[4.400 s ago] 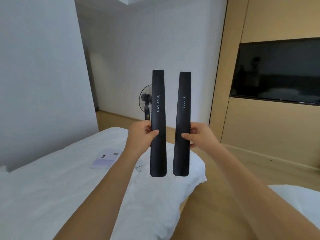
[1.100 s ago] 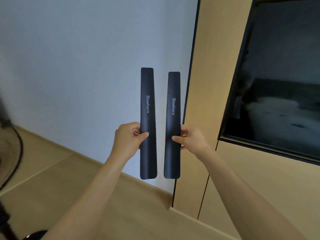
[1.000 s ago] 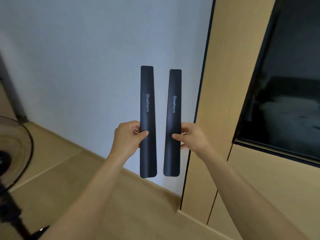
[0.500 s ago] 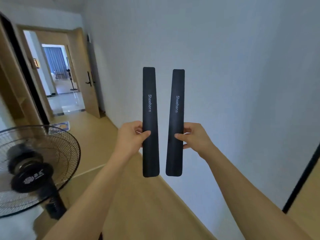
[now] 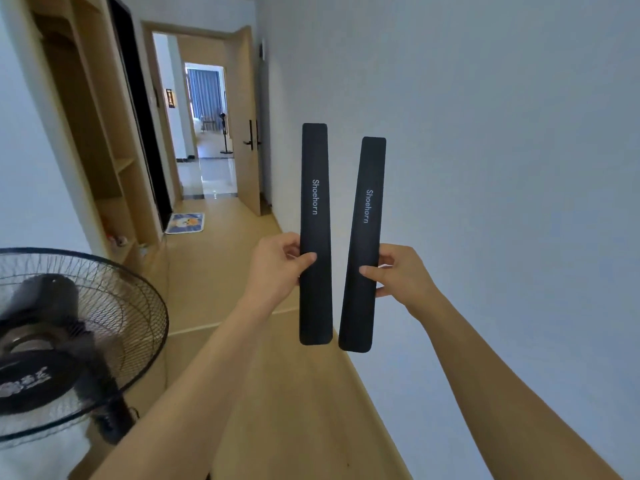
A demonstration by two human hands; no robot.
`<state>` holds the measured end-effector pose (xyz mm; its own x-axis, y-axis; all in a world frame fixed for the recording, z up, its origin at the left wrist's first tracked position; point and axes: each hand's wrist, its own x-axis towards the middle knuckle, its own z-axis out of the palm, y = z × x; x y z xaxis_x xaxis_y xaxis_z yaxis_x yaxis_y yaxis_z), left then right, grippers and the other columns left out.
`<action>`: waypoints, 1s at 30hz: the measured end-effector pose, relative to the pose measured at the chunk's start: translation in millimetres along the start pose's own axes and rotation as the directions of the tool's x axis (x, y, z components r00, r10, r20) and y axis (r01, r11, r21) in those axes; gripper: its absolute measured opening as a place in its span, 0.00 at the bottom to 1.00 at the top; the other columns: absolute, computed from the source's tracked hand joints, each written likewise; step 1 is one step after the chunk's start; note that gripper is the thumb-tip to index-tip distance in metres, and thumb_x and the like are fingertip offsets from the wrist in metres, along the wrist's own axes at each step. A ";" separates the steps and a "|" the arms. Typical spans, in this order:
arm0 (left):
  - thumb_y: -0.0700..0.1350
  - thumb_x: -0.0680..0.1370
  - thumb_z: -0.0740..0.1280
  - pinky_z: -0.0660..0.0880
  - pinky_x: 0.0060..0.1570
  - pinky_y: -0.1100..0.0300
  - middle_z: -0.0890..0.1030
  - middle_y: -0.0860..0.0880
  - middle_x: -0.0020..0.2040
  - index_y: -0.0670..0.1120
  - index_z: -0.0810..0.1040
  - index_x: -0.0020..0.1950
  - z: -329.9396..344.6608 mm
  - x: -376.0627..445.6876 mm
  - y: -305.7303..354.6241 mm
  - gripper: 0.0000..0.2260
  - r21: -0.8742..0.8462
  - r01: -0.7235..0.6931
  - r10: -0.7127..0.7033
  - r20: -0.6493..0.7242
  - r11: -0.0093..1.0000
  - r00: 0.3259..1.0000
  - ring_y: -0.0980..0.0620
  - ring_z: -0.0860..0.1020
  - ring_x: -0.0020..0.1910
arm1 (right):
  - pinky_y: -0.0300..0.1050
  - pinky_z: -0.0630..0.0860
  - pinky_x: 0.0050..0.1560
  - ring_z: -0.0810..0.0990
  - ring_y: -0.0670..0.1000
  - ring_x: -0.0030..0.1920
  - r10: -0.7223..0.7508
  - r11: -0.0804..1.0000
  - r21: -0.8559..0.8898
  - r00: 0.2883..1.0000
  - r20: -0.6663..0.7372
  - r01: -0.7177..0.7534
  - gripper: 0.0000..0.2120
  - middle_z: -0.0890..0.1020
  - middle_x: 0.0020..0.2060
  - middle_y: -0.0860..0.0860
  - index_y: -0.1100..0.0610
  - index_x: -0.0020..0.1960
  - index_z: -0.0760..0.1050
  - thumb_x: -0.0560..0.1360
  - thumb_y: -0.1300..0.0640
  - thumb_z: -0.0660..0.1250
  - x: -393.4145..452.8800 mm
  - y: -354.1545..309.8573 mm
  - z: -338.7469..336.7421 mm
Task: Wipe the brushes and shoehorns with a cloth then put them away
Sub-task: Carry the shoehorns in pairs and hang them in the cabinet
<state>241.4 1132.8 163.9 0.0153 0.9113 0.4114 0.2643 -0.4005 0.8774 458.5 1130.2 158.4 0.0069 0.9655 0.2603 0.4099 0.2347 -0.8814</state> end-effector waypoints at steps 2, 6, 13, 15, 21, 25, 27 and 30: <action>0.45 0.77 0.71 0.81 0.36 0.65 0.81 0.57 0.42 0.59 0.78 0.43 6.8 39.0 -21.9 0.09 -0.015 0.011 -0.011 0.005 1.000 1.000 0.55 0.82 0.43 | 0.36 0.81 0.38 0.82 0.48 0.48 0.003 1.000 -0.011 1.000 -0.005 -0.003 0.13 0.82 0.50 0.46 0.51 0.60 0.78 0.77 0.60 0.71 41.6 10.3 5.4; 0.44 0.77 0.71 0.80 0.36 0.64 0.82 0.57 0.41 0.58 0.79 0.43 16.5 132.5 -58.7 0.08 -0.043 0.028 -0.027 0.031 0.999 0.999 0.56 0.82 0.42 | 0.38 0.82 0.37 0.84 0.50 0.49 0.010 1.000 -0.010 1.000 -0.017 -0.010 0.12 0.84 0.50 0.47 0.51 0.59 0.80 0.77 0.62 0.71 135.5 20.4 13.2; 0.43 0.77 0.71 0.82 0.36 0.63 0.83 0.53 0.44 0.50 0.81 0.49 14.2 279.3 -111.1 0.03 -0.004 0.021 -0.020 0.040 1.000 0.999 0.54 0.82 0.43 | 0.42 0.84 0.42 0.84 0.51 0.50 0.012 0.999 -0.035 0.999 -0.038 -0.014 0.14 0.84 0.52 0.49 0.54 0.62 0.79 0.77 0.62 0.71 281.5 33.3 36.4; 0.42 0.77 0.71 0.82 0.36 0.62 0.83 0.52 0.44 0.48 0.82 0.51 11.7 309.0 -127.1 0.04 0.003 0.016 -0.016 0.032 1.000 0.999 0.54 0.82 0.43 | 0.45 0.85 0.44 0.84 0.52 0.51 0.017 0.999 -0.031 0.999 -0.029 -0.018 0.14 0.84 0.53 0.51 0.55 0.63 0.79 0.77 0.62 0.70 314.1 40.0 47.4; 0.43 0.77 0.71 0.79 0.35 0.67 0.83 0.53 0.45 0.50 0.82 0.51 -5.9 391.4 -177.6 0.05 0.048 0.044 -0.043 -0.025 0.998 0.999 0.56 0.81 0.43 | 0.53 0.84 0.50 0.83 0.55 0.54 0.004 1.000 -0.007 1.000 0.025 -0.003 0.16 0.83 0.56 0.53 0.58 0.65 0.78 0.78 0.62 0.70 421.9 60.4 88.1; 0.43 0.77 0.71 0.78 0.33 0.69 0.83 0.53 0.44 0.50 0.82 0.51 -27.5 449.2 -213.4 0.04 0.099 0.076 -0.066 -0.103 0.992 0.993 0.56 0.81 0.44 | 0.51 0.85 0.48 0.83 0.54 0.53 -0.048 0.998 0.051 0.994 0.095 0.044 0.15 0.83 0.55 0.52 0.57 0.63 0.79 0.77 0.63 0.70 506.0 74.3 126.2; 0.43 0.77 0.71 0.81 0.35 0.65 0.83 0.52 0.45 0.49 0.82 0.51 -40.7 483.1 -231.3 0.04 0.142 0.086 -0.064 -0.149 0.986 0.987 0.55 0.81 0.44 | 0.47 0.85 0.45 0.83 0.52 0.52 -0.080 0.994 0.084 0.988 0.133 0.069 0.14 0.84 0.53 0.51 0.56 0.62 0.79 0.77 0.63 0.70 552.2 80.6 148.2; 0.42 0.77 0.71 0.82 0.38 0.60 0.83 0.52 0.44 0.48 0.83 0.51 -62.7 541.9 -258.7 0.04 0.182 0.111 -0.071 -0.215 0.977 0.974 0.55 0.82 0.44 | 0.46 0.85 0.44 0.83 0.51 0.51 -0.116 0.987 0.130 0.972 0.203 0.090 0.14 0.84 0.52 0.51 0.56 0.61 0.80 0.77 0.63 0.71 627.8 87.0 180.8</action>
<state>120.8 1724.3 175.4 -0.2112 0.8954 0.3920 0.4355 -0.2728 0.8579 333.7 1777.1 173.8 -0.2260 0.9346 0.2748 0.2870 0.3335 -0.8980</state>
